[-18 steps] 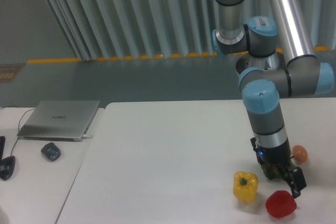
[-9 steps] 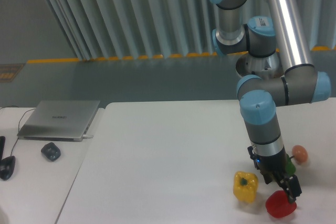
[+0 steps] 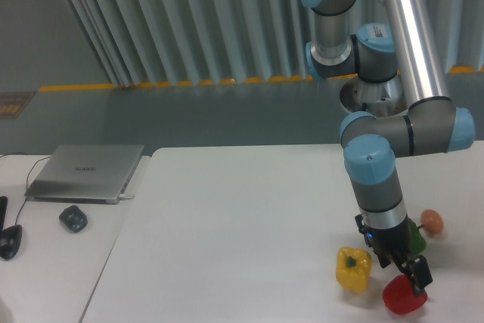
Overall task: Place the red peppers in a basket
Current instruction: 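Close the gripper on the red pepper's stem end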
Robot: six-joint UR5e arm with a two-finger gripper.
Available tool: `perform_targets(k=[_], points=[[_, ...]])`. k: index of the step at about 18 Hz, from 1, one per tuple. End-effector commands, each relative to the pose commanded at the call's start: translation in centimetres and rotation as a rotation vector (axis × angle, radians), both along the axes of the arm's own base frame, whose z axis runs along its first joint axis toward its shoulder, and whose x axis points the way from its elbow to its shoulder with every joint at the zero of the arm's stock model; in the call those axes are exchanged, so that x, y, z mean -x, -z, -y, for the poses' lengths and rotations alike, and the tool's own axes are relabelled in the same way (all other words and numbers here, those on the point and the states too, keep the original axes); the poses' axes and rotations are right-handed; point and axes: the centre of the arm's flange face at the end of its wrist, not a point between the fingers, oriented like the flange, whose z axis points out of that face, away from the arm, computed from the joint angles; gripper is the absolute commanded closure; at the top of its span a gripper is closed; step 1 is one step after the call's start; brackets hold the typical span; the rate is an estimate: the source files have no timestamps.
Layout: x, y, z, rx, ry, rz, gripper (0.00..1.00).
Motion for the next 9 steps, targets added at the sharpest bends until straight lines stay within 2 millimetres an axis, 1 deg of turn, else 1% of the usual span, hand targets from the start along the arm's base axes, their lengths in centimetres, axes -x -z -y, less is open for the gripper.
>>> perform_targets(k=[5, 7, 9], points=[[0.2, 0.56, -0.07, 0.005, 0.0, 0.004, 0.0], [0.3, 1.13, -0.17, 0.012, 0.001, 0.007, 0.0], [0.39, 1.13, -0.11, 0.012, -0.002, 0.008, 0.0]])
